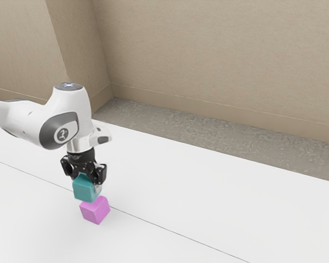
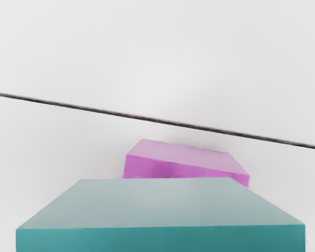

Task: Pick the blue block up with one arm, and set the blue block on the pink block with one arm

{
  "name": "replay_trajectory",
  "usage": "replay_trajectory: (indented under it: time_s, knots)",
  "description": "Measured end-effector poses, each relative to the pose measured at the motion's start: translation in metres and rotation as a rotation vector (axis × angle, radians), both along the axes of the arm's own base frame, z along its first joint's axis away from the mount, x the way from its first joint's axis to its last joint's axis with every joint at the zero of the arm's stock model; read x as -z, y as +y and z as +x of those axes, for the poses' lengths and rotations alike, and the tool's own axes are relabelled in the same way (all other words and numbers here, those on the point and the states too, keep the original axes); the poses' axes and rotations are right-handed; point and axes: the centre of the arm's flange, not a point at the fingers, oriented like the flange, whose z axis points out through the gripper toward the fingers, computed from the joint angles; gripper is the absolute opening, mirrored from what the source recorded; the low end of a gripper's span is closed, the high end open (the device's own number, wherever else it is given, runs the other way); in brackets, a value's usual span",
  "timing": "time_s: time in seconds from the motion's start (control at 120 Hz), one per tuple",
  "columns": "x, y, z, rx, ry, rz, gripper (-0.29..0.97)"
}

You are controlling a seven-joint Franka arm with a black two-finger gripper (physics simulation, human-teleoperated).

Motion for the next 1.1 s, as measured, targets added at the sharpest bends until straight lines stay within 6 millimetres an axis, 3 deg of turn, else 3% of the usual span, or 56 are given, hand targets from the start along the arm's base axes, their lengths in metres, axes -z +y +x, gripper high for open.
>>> replay_trajectory:
  time_s: [0.233,0.858,0.967,1.1]
  knots:
    - [0.015,0.005,-0.002,0.106,0.077,-0.01,0.38]
    - [0.003,0.002,0.015,0.238,-0.047,-0.057,0.37]
    - [-0.007,0.001,0.011,0.246,-0.084,-0.061,0.37]
    - [-0.005,0.001,0.003,0.253,-0.09,-0.066,0.36]
